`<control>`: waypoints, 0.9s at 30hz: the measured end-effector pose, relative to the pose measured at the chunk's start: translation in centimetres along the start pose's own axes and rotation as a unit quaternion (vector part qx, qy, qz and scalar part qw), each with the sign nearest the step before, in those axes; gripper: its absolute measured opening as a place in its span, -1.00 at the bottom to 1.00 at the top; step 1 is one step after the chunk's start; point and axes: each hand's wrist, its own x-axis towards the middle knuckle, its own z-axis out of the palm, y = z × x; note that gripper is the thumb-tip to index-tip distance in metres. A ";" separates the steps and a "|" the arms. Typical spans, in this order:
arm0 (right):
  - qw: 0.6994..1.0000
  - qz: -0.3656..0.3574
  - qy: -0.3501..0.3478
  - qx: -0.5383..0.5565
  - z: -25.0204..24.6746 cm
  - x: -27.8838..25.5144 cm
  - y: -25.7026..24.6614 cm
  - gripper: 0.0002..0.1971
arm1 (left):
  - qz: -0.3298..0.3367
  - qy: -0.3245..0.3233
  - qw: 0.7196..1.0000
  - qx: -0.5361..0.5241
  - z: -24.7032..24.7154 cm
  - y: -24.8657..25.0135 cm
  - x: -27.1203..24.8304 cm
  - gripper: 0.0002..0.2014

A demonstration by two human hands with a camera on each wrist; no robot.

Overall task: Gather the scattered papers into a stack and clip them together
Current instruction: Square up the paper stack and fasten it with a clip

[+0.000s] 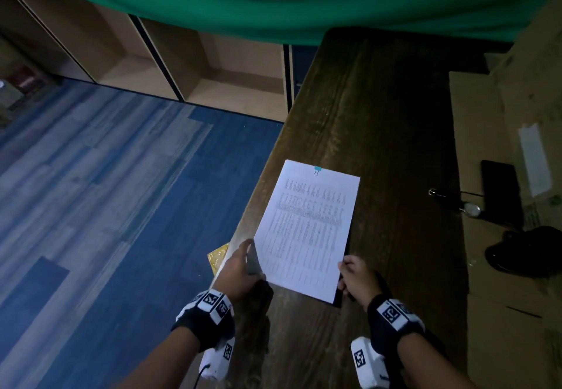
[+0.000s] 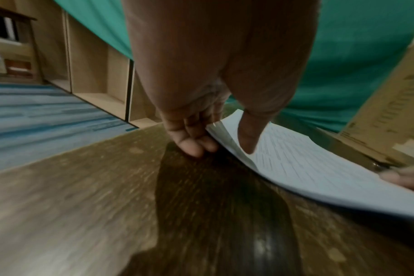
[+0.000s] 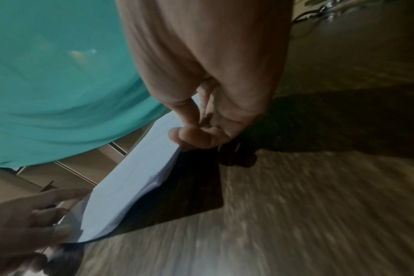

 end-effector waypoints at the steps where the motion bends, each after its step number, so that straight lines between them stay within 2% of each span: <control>1: 1.000 -0.002 0.014 0.001 0.1 1.0 -0.5 -0.79 | 0.028 0.027 0.998 0.047 0.1 0.1 0.4 -0.14; 3: 0.999 -0.017 0.040 -0.005 0.3 3.0 -1.3 -0.59 | 0.069 0.077 0.986 0.134 0.0 0.6 1.5 -0.18; 5: 0.997 -0.028 0.044 -0.052 0.4 4.6 -2.3 -0.34 | 0.077 0.094 0.974 0.193 -0.4 1.3 2.9 -0.24; 8: 0.993 -0.053 -0.029 -0.106 0.4 5.9 -3.8 0.02 | 0.058 0.095 0.964 0.241 -1.7 2.6 5.5 -0.25; 10: 0.980 -0.071 -0.049 -0.179 0.5 6.7 -4.8 0.32 | 0.049 0.086 0.962 0.254 -2.6 3.4 7.0 -0.22; 12: 0.960 -0.068 -0.059 -0.266 0.7 7.2 -5.7 0.47 | 0.040 0.078 0.962 0.258 -3.4 3.9 8.4 -0.21; 14: 0.937 -0.064 -0.040 -0.342 1.1 7.4 -6.5 0.42 | 0.029 0.074 0.965 0.250 -3.7 4.0 9.4 -0.25; 16: 0.925 -0.071 -0.009 -0.372 1.5 8.0 -6.9 0.39 | 0.017 0.069 0.972 0.223 -3.9 4.2 10.1 -0.28; 21: 0.919 -0.097 0.041 -0.380 1.9 9.2 -6.9 0.30 | 0.018 0.063 0.978 0.198 -4.3 4.2 10.9 -0.33; 24: 0.915 -0.116 0.048 -0.384 1.6 9.5 -6.5 0.19 | 0.021 0.061 0.978 0.196 -4.5 4.2 10.8 -0.34; 27: 0.924 -0.130 0.031 -0.359 1.4 8.8 -6.1 0.09 | 0.022 0.073 0.977 0.201 -4.6 4.4 9.7 -0.41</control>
